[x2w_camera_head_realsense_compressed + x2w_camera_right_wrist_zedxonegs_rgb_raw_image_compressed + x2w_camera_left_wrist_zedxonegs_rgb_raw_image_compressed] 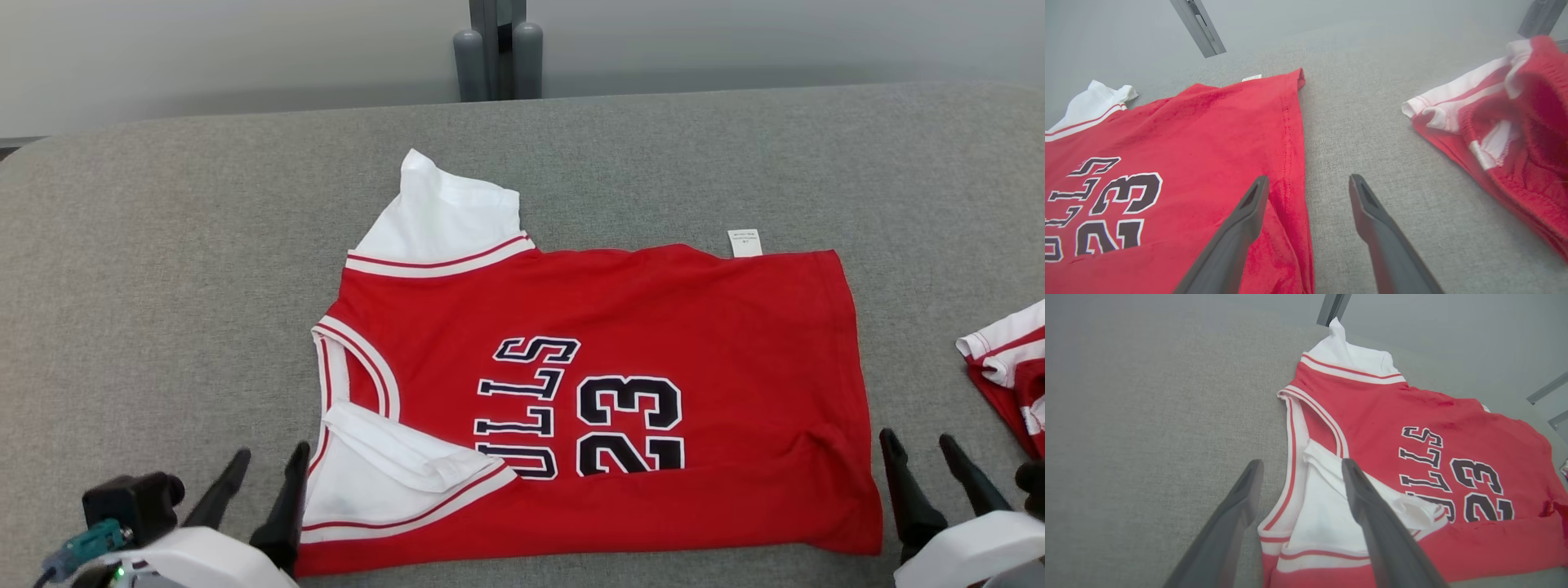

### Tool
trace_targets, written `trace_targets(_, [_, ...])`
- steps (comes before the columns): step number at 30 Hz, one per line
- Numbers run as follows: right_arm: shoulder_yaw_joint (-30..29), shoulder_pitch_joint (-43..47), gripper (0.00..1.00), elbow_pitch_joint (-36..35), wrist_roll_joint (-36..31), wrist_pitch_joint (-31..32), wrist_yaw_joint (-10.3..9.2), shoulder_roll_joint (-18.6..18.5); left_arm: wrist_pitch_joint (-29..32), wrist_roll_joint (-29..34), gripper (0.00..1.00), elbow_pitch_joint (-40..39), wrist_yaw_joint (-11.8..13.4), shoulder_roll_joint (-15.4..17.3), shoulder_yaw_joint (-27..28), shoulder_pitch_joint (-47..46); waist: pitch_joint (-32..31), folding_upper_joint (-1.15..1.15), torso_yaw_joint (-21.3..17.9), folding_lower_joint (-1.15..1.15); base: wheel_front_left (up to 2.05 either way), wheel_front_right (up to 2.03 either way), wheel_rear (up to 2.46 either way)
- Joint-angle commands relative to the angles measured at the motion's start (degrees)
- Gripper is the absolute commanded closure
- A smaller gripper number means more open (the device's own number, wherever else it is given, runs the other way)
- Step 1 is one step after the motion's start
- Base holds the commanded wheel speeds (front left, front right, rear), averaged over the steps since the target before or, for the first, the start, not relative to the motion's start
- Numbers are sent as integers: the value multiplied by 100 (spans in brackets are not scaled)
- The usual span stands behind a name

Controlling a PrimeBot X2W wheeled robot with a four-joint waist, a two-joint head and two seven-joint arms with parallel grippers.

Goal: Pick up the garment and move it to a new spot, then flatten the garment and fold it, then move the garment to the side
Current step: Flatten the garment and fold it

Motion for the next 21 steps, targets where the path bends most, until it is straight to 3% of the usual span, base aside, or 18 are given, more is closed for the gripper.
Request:
trace_targets(1, [-50,-91,0,-28,19,-101,-2,-17,-64,56,0,-59,-2,8,30,-180,22,0,-28,0,0,0,0])
trace_targets(8, [-193,-978,0,140,37,-432,-2,-17,-382,447,0,-98,-186,200,38,-1370,253,0,-210,0,0,0,0])
trace_targets(13, [-29,-1858,0,482,-41,-310,-2,-51,-172,469,0,448,-557,294,-178,-2517,593,0,-351,0,0,0,0])
trace_targets(21, [541,-3176,0,1359,148,-104,-2,-435,321,383,0,1934,-1263,276,-610,-4316,1270,0,-503,0,0,0,0])
